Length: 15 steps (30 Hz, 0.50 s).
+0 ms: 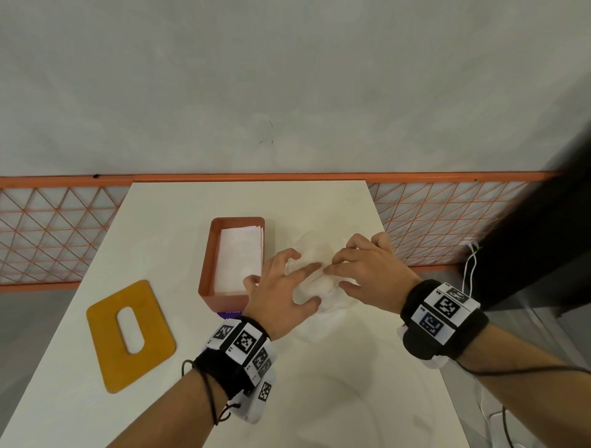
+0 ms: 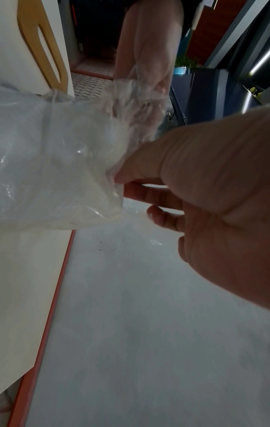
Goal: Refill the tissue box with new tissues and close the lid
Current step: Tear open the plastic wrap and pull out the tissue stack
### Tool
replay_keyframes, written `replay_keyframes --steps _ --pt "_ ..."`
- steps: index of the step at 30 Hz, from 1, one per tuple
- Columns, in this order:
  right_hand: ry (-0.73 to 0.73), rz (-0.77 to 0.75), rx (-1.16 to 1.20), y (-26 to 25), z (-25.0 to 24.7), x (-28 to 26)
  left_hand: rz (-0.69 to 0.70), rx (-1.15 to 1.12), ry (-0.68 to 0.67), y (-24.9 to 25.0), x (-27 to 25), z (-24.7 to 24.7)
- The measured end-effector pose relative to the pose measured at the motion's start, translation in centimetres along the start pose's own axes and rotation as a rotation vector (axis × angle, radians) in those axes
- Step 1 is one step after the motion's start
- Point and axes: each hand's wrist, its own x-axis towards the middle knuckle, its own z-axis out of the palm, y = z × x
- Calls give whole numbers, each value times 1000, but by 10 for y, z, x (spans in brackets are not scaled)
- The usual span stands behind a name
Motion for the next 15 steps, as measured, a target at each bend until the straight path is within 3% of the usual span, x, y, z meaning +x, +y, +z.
replay_keyframes --steps 10,15 --pt "-27 -1 27 4 -2 -1 -3 6 -14 -2 -1 -2" --pt "-129 16 25 3 -13 4 -14 1 -25 -4 0 -4"
